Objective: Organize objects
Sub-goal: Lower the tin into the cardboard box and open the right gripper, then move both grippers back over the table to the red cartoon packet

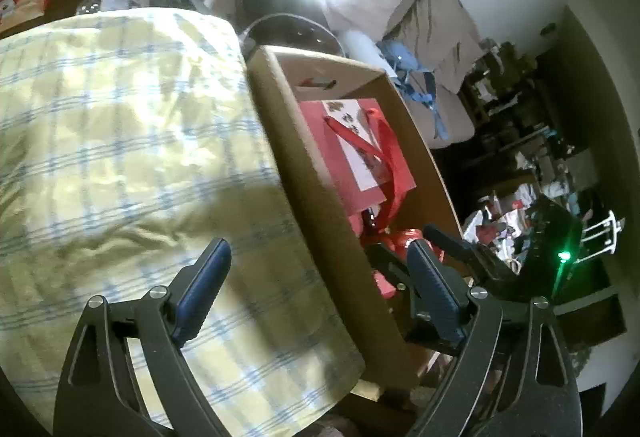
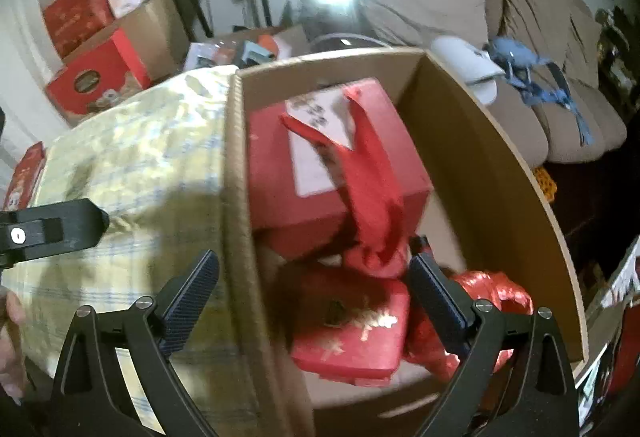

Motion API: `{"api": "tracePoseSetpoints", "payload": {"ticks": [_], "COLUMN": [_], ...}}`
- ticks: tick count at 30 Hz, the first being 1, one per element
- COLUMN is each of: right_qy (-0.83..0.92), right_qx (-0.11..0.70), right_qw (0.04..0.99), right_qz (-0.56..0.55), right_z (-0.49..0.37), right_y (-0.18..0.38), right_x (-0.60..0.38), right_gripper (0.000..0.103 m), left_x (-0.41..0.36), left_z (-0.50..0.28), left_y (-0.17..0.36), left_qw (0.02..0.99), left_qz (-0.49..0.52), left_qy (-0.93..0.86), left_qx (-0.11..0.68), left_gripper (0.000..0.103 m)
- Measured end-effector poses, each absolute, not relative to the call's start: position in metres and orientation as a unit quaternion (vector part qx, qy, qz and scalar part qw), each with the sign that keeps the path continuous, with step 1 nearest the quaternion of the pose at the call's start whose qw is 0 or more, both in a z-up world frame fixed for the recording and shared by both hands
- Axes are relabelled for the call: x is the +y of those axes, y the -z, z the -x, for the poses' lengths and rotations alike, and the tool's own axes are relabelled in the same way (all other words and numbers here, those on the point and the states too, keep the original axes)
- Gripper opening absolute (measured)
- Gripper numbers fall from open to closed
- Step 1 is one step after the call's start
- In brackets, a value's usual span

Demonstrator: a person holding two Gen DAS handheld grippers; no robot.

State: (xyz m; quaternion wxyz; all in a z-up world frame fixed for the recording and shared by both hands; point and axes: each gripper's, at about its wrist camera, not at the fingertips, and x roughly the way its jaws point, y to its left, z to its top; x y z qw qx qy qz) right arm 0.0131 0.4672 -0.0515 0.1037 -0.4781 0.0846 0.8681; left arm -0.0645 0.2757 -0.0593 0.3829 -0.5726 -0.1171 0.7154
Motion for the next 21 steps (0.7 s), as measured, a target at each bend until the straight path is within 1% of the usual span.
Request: {"api": "tracePoseSetpoints", "payload": {"ticks": [1, 2, 4, 11, 16, 21], "right_qy": [-0.872, -0.873, -0.877, -0.883, -0.884, -0.884], "right_qx": [0.080, 0.078, 0.070, 0.048, 0.047, 0.025], "right_qw": [0.097, 0.093, 0.086, 0.058, 0.043, 0.029], "right_qz": [0.474, 0.472, 0.468, 0.464, 0.463, 0.466], "right_z": [-0.011, -0.010, -0.005, 0.018, 0.032, 0.048], "right_y": [0.047, 0.045, 0.040, 0.032, 0.029, 0.027], "right_x": [0.461, 0.456, 0.444, 0.402, 0.380, 0.352], "right_gripper": [0.097, 0.097, 0.099, 0.102, 0.102, 0.102], "left_x": [0.271, 0.267, 0.253, 0.204, 0.169, 0.133], "left_z": [0.066, 0.067, 0.071, 0.086, 0.097, 0.101], "left_y": [0.059, 0.058, 0.056, 0.051, 0.049, 0.052], "left_qw": [0.380, 0.375, 0.363, 0.323, 0.297, 0.271], "left_qz": [0.573, 0.572, 0.566, 0.555, 0.550, 0.544], "left_qy": [-0.717, -0.720, -0.731, -0.756, -0.769, -0.783], "left_qx": [-0.117, -0.118, -0.120, -0.128, -0.132, -0.131], "left_gripper": [0.091, 0.097, 0.100, 0.101, 0.101, 0.101]}}
